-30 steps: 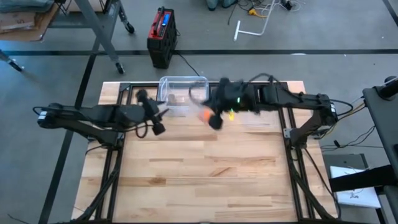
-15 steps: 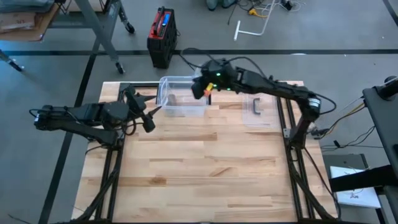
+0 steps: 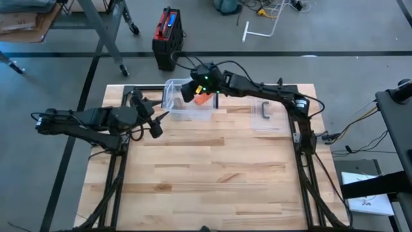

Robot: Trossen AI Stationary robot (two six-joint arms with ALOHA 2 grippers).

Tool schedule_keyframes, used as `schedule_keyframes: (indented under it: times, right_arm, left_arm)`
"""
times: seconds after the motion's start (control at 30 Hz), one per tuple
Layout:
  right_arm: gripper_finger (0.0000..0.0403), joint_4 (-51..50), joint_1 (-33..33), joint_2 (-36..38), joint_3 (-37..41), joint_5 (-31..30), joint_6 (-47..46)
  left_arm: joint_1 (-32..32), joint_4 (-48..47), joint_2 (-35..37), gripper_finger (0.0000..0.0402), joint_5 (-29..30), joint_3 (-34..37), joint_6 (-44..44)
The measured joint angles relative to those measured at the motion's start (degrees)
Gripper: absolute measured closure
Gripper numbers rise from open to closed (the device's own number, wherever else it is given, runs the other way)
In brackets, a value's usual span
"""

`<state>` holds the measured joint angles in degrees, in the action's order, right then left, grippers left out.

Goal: Roll bandage
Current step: Put the transparent zip bag into the transparent bin

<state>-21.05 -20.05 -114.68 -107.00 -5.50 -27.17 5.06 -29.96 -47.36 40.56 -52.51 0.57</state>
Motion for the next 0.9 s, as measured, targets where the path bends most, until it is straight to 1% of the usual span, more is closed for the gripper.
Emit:
schedule_keyframes:
  times: [0.13,0.33,0.63,0.9]
  right_arm:
    - [0.0403,0.5,0.5,-1.7,-5.3,4.1,0.2]
    - [0.0403,0.4,1.0,-1.7,-9.2,4.2,0.8]
    - [0.0403,-1.5,0.9,-1.8,-7.8,4.1,-1.4]
    - [0.0403,0.9,0.9,-1.8,-5.6,4.1,-2.2]
  left_arm:
    - [0.0,-0.3,-0.1,0.0182,0.0,0.0,0.1]
    - [0.0,-0.8,-0.1,0.0182,0.0,0.0,0.7]
    - [0.0,-1.5,-0.1,0.0182,0.0,0.0,1.7]
    - [0.0,-1.5,-0.1,0.0182,0.0,0.0,1.6]
